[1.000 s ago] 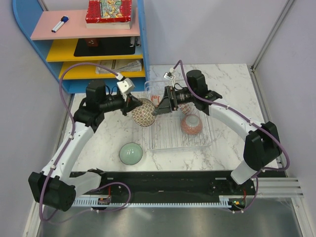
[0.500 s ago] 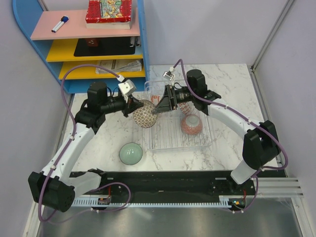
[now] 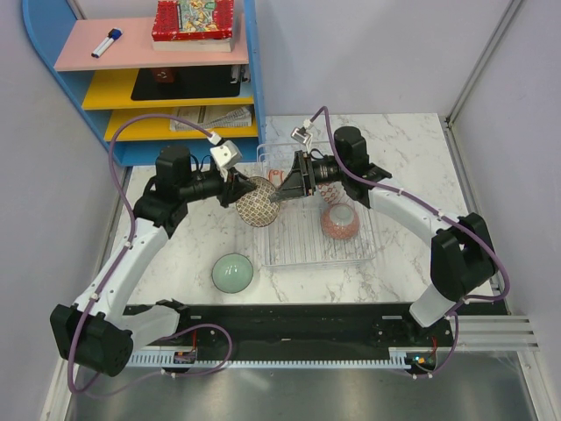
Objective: Load the bowls into the dish rack
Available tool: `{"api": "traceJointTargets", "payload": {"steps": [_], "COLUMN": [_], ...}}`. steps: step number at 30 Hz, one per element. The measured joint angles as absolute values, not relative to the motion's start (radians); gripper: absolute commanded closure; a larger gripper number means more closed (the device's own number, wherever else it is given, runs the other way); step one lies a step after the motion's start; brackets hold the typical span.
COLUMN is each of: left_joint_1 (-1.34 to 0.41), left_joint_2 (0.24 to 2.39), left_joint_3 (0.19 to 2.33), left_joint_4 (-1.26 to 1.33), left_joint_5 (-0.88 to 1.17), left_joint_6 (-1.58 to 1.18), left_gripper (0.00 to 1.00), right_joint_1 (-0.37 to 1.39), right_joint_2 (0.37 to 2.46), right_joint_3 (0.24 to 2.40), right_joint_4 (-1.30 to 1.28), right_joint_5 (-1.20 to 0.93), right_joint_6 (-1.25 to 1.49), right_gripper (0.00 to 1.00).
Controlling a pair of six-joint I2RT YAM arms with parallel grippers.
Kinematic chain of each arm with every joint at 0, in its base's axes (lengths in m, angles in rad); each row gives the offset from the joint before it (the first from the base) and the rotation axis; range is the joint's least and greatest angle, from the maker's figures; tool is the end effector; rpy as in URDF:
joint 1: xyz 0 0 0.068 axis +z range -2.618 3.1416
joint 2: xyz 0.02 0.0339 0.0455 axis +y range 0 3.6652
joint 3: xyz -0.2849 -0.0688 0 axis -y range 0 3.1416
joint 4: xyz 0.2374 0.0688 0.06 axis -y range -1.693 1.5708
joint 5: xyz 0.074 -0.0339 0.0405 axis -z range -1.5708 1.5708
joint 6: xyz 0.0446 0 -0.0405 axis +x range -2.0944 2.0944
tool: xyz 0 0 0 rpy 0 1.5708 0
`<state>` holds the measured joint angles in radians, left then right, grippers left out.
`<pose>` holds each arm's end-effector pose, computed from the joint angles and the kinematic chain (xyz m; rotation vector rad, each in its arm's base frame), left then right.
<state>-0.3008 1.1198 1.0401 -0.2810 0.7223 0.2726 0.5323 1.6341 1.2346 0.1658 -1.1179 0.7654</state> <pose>0.2184 -0.0986 0.3729 0.9805 1.6276 -0.7123 0.2994 0.2229 0.3391 -0.7089 1.9891 1.8471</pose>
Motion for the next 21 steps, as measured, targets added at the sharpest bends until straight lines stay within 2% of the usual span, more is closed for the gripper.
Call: {"api": "traceJointTargets", "payload": {"steps": [2, 3, 5, 6, 8, 9, 13, 21], "left_joint_1": [-0.304, -0.308, -0.312, -0.313, -0.314, -0.314, -0.284, -0.081], "left_joint_2": [1.120, 1.120, 1.120, 1.120, 1.120, 1.120, 1.120, 1.127], "left_joint_3": [1.040, 1.040, 1.040, 1.040, 1.040, 1.040, 1.040, 1.002], "left_joint_4": [-0.271, -0.266, -0.256, -0.254, -0.252, -0.252, -0.256, -0.354], "left_joint_5": [0.733, 0.737, 0.739, 0.739, 0.735, 0.732, 0.713, 0.710], "left_joint_6": [0.267, 0.266, 0.268, 0.263, 0.263, 0.263, 0.273, 0.369], "left_gripper": [0.38, 0.27, 0.19, 0.10, 0.06, 0.00, 0.00, 0.00], "right_joint_1": [0.532, 0.530, 0.528, 0.524, 0.516, 0.510, 0.491, 0.496], "right_joint_2": [1.634, 1.634, 1.634, 1.634, 1.634, 1.634, 1.620, 1.513], "right_joint_3": [1.231, 1.226, 1.218, 1.214, 1.210, 1.210, 1.223, 1.338], "right_joint_4": [0.166, 0.165, 0.158, 0.150, 0.133, 0.116, -0.044, -0.490], "right_joint_5": [-1.112, -1.105, -1.094, -1.087, -1.066, -1.051, -0.959, -0.595], "right_joint_6": [0.770, 0.770, 0.765, 0.761, 0.746, 0.730, 0.602, 0.159], "right_gripper": [1.00, 1.00, 1.00, 1.00, 1.00, 1.00, 1.00, 1.00]}}
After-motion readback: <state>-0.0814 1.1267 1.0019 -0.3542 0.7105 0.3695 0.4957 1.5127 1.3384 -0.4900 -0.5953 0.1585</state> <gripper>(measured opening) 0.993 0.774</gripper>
